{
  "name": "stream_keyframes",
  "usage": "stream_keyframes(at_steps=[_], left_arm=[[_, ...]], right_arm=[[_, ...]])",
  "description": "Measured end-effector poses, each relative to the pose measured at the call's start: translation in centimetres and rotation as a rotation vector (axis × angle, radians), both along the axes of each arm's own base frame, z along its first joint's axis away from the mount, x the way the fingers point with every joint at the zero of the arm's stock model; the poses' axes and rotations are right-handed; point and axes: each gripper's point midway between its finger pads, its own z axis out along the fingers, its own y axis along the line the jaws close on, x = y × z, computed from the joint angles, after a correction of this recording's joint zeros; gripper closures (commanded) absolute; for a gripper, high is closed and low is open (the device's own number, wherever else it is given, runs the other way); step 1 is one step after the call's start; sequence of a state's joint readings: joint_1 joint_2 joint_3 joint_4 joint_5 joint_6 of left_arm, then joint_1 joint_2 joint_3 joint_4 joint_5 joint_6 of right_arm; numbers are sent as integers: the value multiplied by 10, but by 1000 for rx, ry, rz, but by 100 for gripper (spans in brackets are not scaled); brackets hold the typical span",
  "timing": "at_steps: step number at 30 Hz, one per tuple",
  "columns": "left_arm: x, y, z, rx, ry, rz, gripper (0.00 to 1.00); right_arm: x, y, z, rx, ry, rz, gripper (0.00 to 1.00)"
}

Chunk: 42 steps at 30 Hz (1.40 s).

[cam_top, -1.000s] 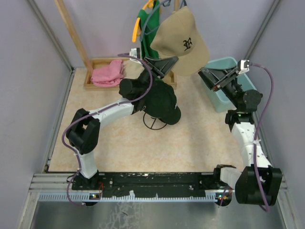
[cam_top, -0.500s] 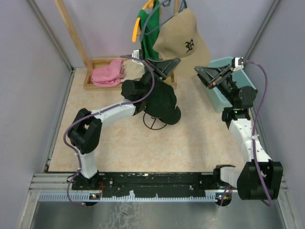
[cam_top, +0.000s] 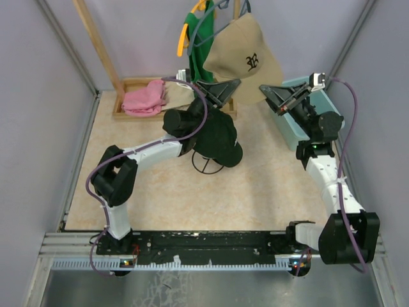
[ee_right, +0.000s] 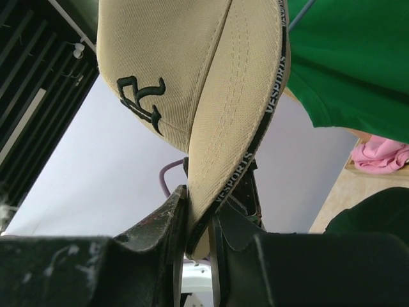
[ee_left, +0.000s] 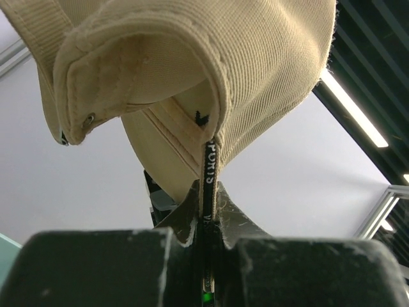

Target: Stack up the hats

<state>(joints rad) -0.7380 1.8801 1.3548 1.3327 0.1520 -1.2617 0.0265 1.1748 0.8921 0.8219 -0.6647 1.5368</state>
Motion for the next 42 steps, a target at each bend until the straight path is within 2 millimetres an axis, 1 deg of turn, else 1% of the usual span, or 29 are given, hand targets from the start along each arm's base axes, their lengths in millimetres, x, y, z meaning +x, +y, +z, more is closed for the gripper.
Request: stream_keyframes(at_steps=[2,3,4,5,7,8,11,12,14,16,18,21,24,27,29,30,34,36,39,42], left_arm=[[0,1,1,-4,0,1,100],[0,1,1,-4,-1,2,100],[0,0,0,-3,0,2,100],[1,0,-1,-1,1,2,95],[1,0,-1,3,-3,4,77],[1,0,-2,8,-8,6,71],[4,-1,-8,67,-26,1,67],[6,0,-11,100,-33,4,64],[4,3,-19,179,-43,-5,60],[1,15,-22,253,-49,1,57],[-6,32,-18,301,-63,16,56],[-20,62,-14,356,-84,42,51],[-28,88,-21,428,-70,68,48],[-29,104,-41,515,-14,84,43],[-25,115,-59,582,49,97,42],[-23,121,-65,607,75,104,42],[-7,152,-102,711,233,146,42],[0,167,-125,759,315,161,41],[5,183,-156,832,419,169,40],[4,188,-186,910,496,148,39]], right_arm=[[0,1,0,4,0,-1,97],[1,1,1,7,0,-2,100],[0,0,2,10,0,-2,100],[0,1,3,11,0,0,100],[1,1,5,7,3,4,100],[2,2,4,-1,12,9,100],[2,-1,7,-36,21,20,100],[1,-4,8,-51,22,26,100],[1,-13,11,-66,24,23,100],[-1,-22,13,-75,27,26,100],[-3,-27,14,-84,35,34,100],[-13,-22,11,-112,43,90,100],[-27,-14,7,-148,42,181,100],[-37,-9,6,-167,29,250,100],[-41,-7,3,-184,29,281,100],[-42,-7,1,-190,32,292,100],[-46,-4,-4,-213,40,327,100],[-48,-4,-7,-224,40,336,100],[-47,-4,-10,-231,45,343,100],[-43,-2,-14,-230,59,353,100]])
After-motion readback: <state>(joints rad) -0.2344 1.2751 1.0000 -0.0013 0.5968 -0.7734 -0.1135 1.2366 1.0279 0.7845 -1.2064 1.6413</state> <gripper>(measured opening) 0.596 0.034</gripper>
